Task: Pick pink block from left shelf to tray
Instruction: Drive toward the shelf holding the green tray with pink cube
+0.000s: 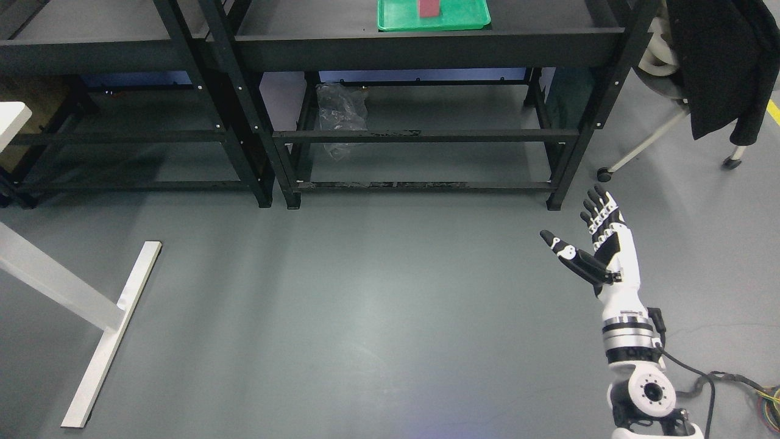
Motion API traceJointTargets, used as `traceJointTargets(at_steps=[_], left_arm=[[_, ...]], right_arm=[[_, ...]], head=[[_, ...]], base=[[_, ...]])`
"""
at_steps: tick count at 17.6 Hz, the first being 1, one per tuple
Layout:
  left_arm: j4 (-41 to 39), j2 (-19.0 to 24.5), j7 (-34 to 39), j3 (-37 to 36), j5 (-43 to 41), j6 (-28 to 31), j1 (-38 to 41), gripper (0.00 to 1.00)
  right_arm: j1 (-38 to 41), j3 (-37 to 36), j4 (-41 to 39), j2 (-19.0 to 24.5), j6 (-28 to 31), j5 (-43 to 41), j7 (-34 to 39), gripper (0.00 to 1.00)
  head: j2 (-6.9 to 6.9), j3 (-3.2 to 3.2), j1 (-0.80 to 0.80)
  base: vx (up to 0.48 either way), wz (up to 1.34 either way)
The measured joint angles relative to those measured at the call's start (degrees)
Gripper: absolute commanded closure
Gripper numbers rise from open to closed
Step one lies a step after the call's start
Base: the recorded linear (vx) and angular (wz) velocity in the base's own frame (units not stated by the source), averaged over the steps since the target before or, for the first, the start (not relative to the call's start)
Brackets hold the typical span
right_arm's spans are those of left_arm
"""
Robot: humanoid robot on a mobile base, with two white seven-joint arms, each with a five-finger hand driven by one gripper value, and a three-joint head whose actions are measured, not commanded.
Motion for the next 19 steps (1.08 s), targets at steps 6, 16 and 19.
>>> traceJointTargets(at_steps=[6,16,19], left_arm=[[0.0,0.0,0.0,0.0,0.0,0.0,0.0,0.00],[0.0,0.0,0.0,0.0,0.0,0.0,0.0,0.00],[0.0,0.0,0.0,0.0,0.0,0.0,0.0,0.00]], right_arm=[[0.0,0.0,0.0,0.0,0.0,0.0,0.0,0.00],[0.0,0.1,0.0,0.0,0.2,0.0,0.0,0.00],[0.1,0.1,-0.1,0.0,0.5,0.0,0.0,0.00]], head=[[0.00,0.00,0.00],[0.00,0.00,0.00],[0.00,0.00,0.00]], base=[[0.072,-0.01],[0.135,0.04],[0.169,0.01]])
